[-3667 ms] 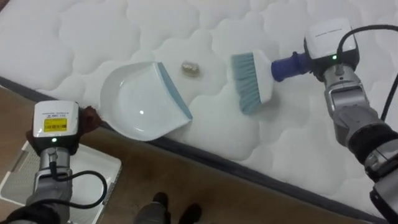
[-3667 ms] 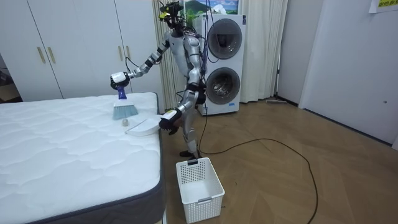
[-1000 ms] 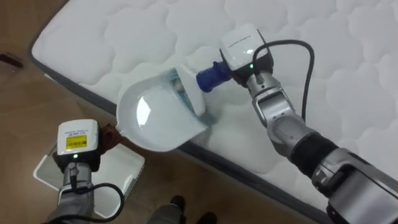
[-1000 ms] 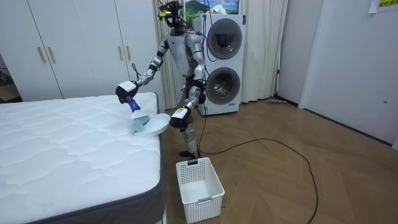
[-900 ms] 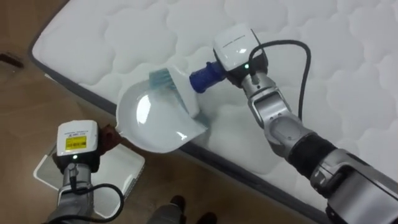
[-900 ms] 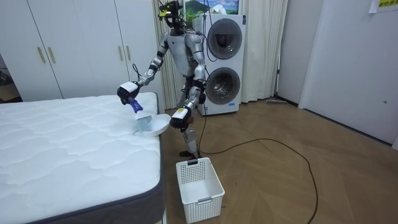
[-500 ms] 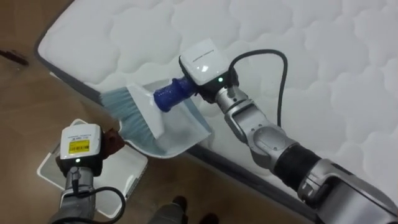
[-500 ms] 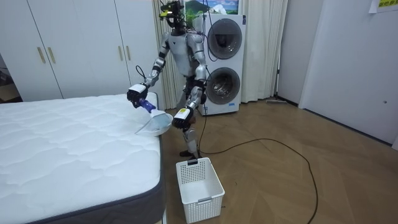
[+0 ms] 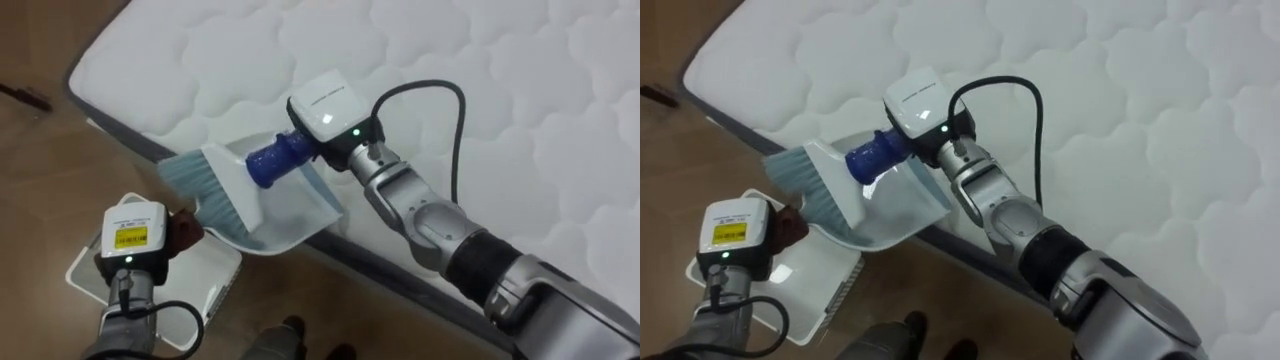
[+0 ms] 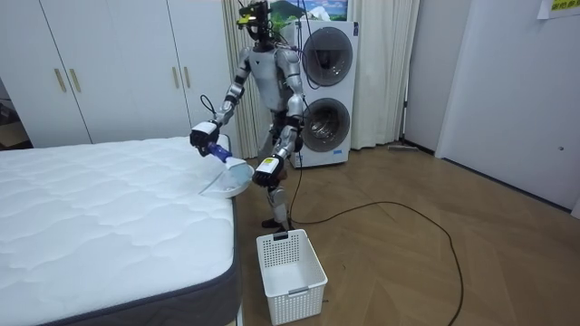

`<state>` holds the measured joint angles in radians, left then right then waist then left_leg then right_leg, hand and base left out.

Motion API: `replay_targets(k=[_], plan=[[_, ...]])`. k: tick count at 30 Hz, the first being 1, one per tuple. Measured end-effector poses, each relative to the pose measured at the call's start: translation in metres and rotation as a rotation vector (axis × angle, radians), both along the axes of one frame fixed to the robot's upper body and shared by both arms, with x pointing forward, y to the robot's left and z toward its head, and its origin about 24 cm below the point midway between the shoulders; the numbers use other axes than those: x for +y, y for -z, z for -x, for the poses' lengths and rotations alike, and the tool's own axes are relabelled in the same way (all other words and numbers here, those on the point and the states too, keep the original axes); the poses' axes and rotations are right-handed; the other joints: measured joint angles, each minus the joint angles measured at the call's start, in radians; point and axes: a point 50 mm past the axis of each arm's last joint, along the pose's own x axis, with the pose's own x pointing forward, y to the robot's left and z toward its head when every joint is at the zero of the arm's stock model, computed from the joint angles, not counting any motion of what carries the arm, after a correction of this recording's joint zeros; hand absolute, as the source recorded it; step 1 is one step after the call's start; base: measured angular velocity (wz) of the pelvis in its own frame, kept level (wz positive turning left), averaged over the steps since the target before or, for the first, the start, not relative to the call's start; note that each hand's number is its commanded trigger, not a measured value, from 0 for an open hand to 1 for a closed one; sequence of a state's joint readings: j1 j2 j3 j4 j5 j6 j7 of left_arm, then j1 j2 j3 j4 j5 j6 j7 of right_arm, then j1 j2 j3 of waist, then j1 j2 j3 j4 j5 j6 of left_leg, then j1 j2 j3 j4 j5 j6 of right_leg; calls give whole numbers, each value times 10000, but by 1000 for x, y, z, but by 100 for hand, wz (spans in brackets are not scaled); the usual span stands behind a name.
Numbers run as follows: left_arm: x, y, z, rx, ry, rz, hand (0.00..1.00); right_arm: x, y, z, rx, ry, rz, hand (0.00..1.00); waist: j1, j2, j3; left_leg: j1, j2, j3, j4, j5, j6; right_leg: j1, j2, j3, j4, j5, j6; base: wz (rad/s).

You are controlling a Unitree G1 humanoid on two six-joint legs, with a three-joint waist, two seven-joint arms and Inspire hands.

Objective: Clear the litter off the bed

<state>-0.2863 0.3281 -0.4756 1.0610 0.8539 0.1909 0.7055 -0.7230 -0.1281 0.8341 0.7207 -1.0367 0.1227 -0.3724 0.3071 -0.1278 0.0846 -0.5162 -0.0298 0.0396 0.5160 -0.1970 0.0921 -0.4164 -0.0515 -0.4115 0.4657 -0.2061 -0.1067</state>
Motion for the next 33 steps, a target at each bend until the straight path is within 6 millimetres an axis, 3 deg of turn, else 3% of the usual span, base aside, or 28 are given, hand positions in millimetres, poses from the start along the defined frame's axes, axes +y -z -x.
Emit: replay_targets(k=[5, 11, 15, 20, 23, 26, 28, 33], plan=[[-3, 2, 1, 98, 55, -13, 100, -1, 0, 0, 94, 42, -118, 100, 37, 12, -31, 48, -8, 29, -9, 20, 26, -4, -13, 44, 23, 1, 0, 0], [-2, 3, 2, 124, -30, -99, 100, -15, 0, -4, 172, 237, -303, 100, 24, 9, -35, 52, -8, 118, -10, 28, 40, -14, 14, 273, 50, 9, -16, -3], [-1, 2, 3, -53, -2, -197, 100, -31, -2, -9, 453, 852, -1440, 100, -62, 9, -35, 99, -11, 162, -34, 48, 73, 1, 1, 307, 54, 11, -16, -2], [2, 3, 5, -126, -98, -355, 100, -54, -12, -17, 222, 2055, -3648, 100, -495, -4, -43, 220, -36, 220, -73, 70, 102, 12, -6, 622, 186, 2, 5, 1], [6, 3, 7, -200, -244, -492, 100, -77, -11, -16, -210, 2961, -4762, 100, -874, -3, -44, 475, -29, 316, -165, 84, 128, 219, -2, 726, 136, 28, 45, -8], [12, 1, 8, -318, -427, -618, 100, -112, -7, -12, -572, 4167, -5806, 100, -1308, -13, -51, 657, -48, 411, -236, 86, 146, 344, -1, 864, 89, 9, 95, -10], [18, 2, 12, -290, -531, -786, 100, -143, 0, -4, -961, 5434, -6775, 100, -1694, 0, -77, 765, -16, 490, -310, 102, 171, 503, 60, 928, -143, 18, 126, -10], [27, 3, 18, -250, -919, -911, 100, -194, 13, 14, -1118, 7623, -7997, 100, -2270, -6, -122, 1107, -3, 786, -553, 108, 193, 634, 96, 1315, -187, 69, 190, -20]])
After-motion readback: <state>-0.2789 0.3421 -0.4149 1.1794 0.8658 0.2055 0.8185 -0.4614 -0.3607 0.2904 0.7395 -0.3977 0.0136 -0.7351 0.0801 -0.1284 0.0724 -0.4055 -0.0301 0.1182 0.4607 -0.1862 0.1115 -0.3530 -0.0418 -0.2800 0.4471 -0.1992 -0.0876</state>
